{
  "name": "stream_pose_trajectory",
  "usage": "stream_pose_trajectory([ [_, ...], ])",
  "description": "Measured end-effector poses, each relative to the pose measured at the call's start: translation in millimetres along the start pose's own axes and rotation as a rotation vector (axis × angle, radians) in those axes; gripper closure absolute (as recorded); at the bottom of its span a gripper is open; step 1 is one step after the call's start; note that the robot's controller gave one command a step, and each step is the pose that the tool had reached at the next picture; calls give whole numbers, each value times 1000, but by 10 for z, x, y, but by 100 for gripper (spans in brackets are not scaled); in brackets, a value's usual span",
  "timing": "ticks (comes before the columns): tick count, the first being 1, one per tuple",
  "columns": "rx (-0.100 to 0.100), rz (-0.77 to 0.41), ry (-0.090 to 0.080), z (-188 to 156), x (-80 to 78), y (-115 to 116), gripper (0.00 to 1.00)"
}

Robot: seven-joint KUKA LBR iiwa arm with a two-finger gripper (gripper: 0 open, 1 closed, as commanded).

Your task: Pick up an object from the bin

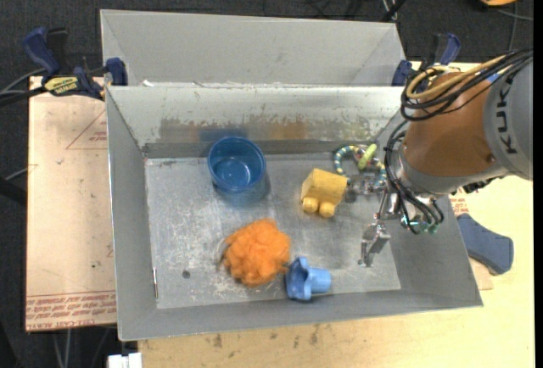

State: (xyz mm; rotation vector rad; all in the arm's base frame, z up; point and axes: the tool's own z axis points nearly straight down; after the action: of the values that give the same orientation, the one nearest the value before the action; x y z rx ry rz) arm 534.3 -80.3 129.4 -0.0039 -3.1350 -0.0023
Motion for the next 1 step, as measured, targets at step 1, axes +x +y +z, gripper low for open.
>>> stream_pose_trajectory([
  [1,1,-2,-7,-35,-19,1,0],
])
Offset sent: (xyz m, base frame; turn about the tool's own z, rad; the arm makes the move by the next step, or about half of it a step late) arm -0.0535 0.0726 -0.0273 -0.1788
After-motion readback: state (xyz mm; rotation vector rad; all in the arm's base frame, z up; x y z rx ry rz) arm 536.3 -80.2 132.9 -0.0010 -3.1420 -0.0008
